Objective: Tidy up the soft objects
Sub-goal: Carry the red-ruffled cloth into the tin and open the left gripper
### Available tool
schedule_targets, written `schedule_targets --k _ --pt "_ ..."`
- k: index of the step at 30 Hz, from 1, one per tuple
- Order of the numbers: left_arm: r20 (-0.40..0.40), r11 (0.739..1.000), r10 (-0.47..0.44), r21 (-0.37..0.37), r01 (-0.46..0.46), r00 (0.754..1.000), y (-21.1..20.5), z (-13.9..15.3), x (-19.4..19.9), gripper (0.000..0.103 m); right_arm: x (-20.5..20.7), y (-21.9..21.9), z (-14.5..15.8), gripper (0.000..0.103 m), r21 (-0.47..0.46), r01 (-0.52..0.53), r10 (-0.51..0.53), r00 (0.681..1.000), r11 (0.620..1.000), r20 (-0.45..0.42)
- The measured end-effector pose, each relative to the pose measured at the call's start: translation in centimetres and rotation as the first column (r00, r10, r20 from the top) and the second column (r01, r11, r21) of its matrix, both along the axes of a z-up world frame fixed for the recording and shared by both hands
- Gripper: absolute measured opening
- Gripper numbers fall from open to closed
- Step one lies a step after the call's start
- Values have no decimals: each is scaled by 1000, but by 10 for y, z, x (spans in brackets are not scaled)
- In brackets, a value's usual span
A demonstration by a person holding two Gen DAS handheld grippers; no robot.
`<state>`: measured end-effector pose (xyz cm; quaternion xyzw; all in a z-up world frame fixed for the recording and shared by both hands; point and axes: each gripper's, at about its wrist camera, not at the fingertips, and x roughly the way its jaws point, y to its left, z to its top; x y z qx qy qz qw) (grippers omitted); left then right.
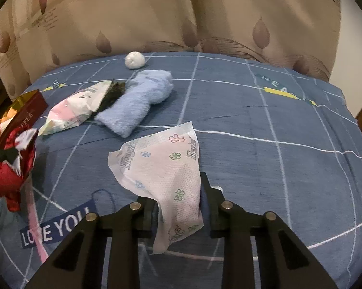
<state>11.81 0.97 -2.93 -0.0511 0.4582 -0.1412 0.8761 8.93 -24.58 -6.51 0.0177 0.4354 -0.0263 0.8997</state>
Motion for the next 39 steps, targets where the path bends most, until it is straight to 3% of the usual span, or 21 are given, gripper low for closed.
schedule_targets --k 24,39 --pt "160 982 112 134 -134 981 101 72 27 16 1 7 -3 27 -19 -12 12 1000 1000 -7" --pt "145 948 200 221 -228 969 164 57 58 16 1 6 -3 27 -18 -12 12 1000 1000 -7"
